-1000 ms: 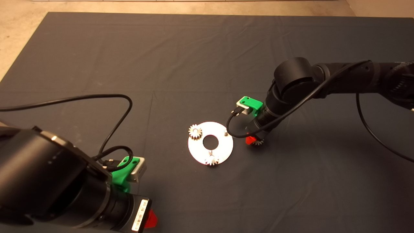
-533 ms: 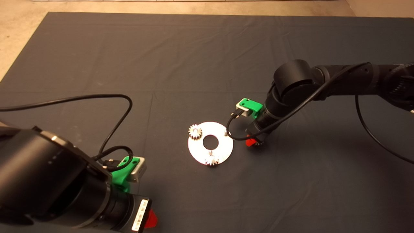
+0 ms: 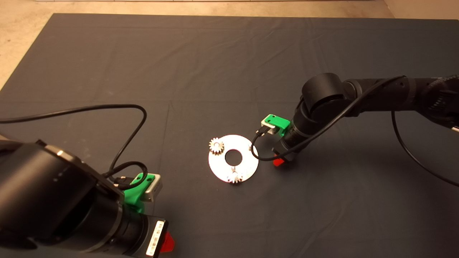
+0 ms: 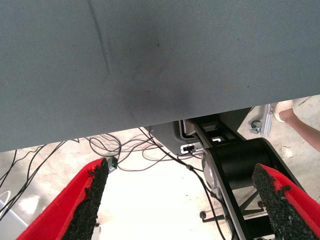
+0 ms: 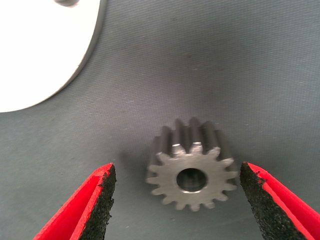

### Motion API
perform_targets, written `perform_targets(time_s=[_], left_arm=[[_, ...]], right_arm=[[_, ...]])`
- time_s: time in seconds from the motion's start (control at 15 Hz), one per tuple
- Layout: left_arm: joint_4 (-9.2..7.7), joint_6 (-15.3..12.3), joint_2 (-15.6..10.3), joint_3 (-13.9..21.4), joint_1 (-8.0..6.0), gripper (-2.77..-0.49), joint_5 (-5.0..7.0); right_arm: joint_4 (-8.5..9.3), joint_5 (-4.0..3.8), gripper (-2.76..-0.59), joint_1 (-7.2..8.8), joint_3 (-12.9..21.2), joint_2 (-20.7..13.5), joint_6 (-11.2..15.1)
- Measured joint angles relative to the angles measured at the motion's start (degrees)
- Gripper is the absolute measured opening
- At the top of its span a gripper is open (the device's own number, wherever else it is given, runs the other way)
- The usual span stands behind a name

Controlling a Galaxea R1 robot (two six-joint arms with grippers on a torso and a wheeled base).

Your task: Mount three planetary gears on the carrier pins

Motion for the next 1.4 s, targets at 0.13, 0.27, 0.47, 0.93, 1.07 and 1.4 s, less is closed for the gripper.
perform_targets(time_s=[0.13, 0.27, 0.47, 0.93, 1.07, 1.4], left_arm=[[-0.02, 0.0, 0.0, 0.0, 0.0, -1.22, 0.0], [-0.05, 0.0, 0.0, 0.0, 0.0, -1.22, -0.01], [-0.09, 0.0, 0.0, 0.0, 0.0, -1.22, 0.0], [-0.24, -0.1, 0.0, 0.0, 0.0, -1.22, -0.02], [-0.29, -0.1, 0.0, 0.0, 0.0, -1.22, -0.02], [-0.48, -0.1, 0.0, 0.0, 0.0, -1.22, 0.0]], right_arm=[[-0.57, 0.0, -1.54, -0.15, 0.0, 0.0, -0.2], [-0.85, 0.05, -1.69, -0.39, 0.0, -0.2, -0.3], [-1.83, 0.0, -1.72, -0.48, 0.0, -1.1, -1.1], [-2.93, 0.29, -1.97, -1.39, 0.0, -1.8, -3.0], [-2.97, 0.27, -1.97, -1.39, 0.0, -1.8, -3.1], [-3.24, 0.3, -2.19, -1.41, 0.1, -1.9, -3.3]])
